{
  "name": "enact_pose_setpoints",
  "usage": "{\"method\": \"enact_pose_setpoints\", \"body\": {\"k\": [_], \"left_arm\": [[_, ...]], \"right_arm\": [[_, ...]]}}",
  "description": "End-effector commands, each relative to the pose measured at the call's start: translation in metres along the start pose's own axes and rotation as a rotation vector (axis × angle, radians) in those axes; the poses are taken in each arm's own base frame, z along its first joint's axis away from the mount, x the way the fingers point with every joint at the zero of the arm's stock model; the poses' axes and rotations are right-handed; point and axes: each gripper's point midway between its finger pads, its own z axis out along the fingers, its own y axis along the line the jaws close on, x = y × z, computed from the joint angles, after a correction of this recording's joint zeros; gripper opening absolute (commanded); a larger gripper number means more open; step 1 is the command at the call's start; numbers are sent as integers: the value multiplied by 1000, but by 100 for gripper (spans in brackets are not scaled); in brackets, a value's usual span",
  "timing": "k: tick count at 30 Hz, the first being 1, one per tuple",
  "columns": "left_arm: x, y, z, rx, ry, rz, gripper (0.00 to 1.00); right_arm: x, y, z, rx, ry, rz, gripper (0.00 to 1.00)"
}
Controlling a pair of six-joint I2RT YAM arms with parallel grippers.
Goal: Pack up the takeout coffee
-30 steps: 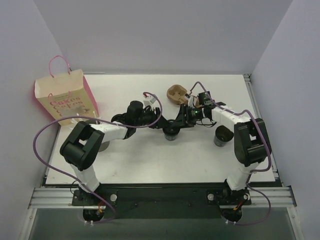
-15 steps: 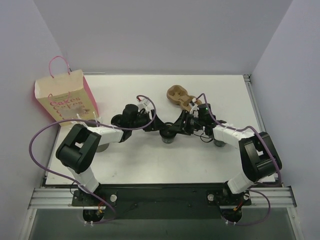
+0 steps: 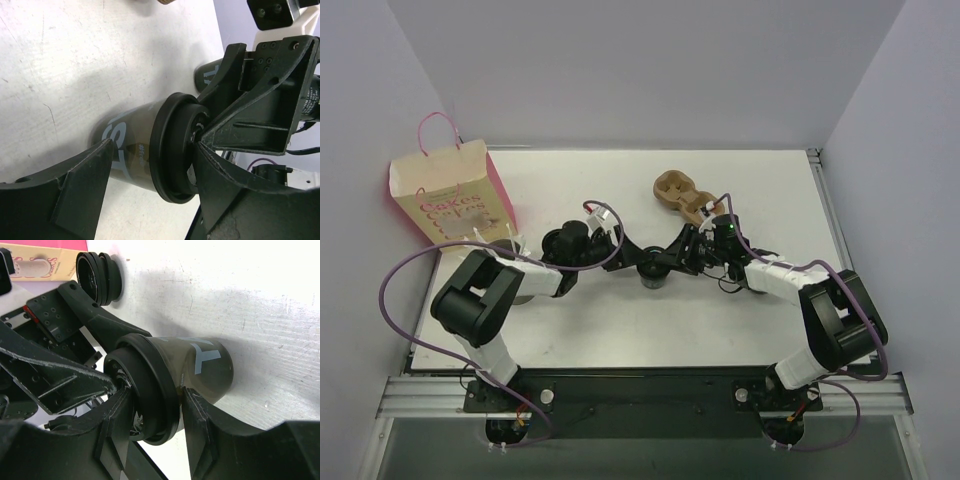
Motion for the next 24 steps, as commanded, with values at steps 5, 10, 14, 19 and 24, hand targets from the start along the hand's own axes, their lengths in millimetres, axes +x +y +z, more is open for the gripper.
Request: {"method": "enact_pose_setpoints", "body": {"k": [5,10,14,19,24], "left_arm": [[32,-7,-9,37,118,-8,77],[40,5,-5,-10,138,0,76],[43,22,-4,-82,131,-5,71],[43,50,-7,-230,128,19,67],[42,57,-6,-292,159,62,66]], "right_arm": [[19,-36,2,147,6,53,31],[19,-35,1,146,-1,62,31],[19,-31,-1,137,-11,64,31],[22,-29,-4,132,1,57,31],[24,-26,-4,122,14,54,33]]}}
